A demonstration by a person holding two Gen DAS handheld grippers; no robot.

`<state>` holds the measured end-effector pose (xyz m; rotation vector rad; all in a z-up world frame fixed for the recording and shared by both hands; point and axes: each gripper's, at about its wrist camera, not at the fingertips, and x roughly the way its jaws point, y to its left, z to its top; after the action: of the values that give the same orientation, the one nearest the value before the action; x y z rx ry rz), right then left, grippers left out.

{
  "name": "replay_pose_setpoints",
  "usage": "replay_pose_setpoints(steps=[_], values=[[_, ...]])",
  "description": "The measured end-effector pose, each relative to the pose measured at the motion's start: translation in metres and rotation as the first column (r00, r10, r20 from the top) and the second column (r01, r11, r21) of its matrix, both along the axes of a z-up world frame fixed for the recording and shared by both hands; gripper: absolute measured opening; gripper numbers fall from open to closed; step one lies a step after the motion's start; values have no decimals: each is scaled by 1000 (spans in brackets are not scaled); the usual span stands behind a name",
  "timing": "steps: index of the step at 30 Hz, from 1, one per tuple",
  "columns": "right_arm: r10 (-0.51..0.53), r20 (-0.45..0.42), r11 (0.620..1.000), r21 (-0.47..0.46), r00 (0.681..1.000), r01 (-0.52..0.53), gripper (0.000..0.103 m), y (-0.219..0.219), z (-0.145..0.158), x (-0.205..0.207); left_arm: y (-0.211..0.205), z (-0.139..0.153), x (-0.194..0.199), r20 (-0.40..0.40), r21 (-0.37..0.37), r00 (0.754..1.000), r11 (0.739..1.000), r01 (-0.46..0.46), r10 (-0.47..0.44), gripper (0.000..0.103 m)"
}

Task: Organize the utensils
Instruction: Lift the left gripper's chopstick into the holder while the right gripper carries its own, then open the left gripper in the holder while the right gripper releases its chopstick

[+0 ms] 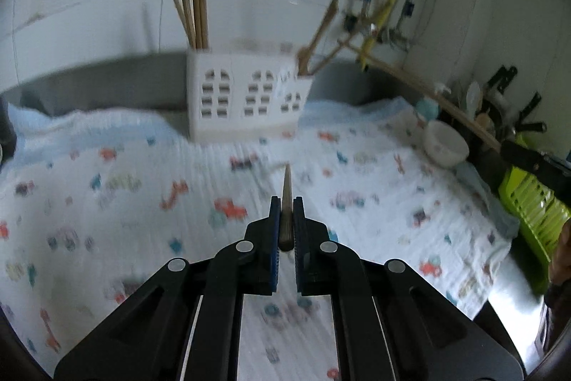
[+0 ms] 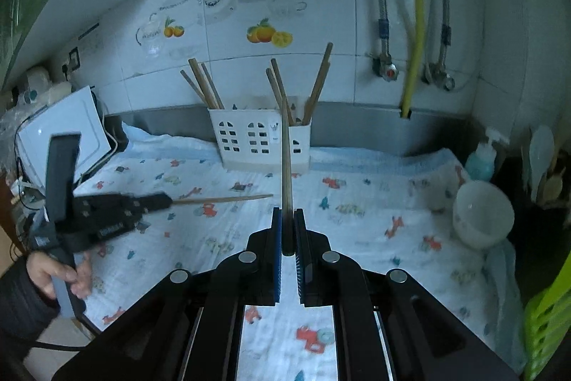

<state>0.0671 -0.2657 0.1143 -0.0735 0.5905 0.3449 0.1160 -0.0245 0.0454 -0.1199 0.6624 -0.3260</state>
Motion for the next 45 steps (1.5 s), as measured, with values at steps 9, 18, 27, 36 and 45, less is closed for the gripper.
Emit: replay_pose_setpoints(steps=[9, 18, 27, 36, 45], values=[[25, -55, 996, -79, 998, -29, 6, 14, 10, 50, -3, 46, 30, 77, 43, 997, 999, 6, -10, 5], [24, -33, 998, -50, 999, -26, 6, 12, 43, 90, -4, 83, 53, 131, 94, 991, 996, 2, -14, 5], [44, 50, 999, -30, 998, -43, 6, 29, 97, 124, 4, 125, 68, 191, 73, 982, 997, -8, -6, 5], [38, 96, 998, -61, 995, -33, 6, 44, 134, 165, 3, 195, 93, 339, 74, 940, 996, -54, 25, 5], [47, 33, 998, -52, 998, -45, 6, 45, 125, 206, 5, 210, 140, 386, 93, 917, 984, -150, 104, 5]])
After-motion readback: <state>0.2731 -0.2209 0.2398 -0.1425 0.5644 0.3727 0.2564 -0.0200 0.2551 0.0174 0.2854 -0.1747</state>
